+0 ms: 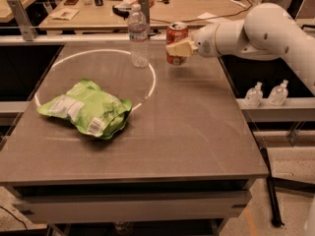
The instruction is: Move coke can near water bottle
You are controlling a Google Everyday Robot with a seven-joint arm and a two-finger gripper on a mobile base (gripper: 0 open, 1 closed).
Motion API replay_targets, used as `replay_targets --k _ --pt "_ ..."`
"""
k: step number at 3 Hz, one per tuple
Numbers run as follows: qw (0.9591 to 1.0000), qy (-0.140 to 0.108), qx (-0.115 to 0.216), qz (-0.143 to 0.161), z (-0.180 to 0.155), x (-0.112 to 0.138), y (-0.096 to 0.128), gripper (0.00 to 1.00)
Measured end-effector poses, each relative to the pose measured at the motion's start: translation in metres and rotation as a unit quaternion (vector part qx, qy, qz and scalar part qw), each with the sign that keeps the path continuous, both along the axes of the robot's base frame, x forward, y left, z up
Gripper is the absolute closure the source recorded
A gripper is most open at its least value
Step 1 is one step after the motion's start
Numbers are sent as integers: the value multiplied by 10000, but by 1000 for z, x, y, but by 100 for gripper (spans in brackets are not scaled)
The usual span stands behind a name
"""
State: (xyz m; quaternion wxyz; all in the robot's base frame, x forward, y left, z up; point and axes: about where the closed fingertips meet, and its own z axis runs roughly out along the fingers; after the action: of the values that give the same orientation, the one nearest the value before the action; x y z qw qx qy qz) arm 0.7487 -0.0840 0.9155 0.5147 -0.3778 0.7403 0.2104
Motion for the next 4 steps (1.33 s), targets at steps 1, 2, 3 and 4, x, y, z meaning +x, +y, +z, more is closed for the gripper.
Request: replay_targets --k 1,2,3,4 --pt "9999 99 49 37 1 13 21 100" --pt "9998 188 86 33 -8 25 39 100" --pt "9995 313 5 -5 -24 34 47 100" --pt "9991 423 -91 -52 -40 38 48 100"
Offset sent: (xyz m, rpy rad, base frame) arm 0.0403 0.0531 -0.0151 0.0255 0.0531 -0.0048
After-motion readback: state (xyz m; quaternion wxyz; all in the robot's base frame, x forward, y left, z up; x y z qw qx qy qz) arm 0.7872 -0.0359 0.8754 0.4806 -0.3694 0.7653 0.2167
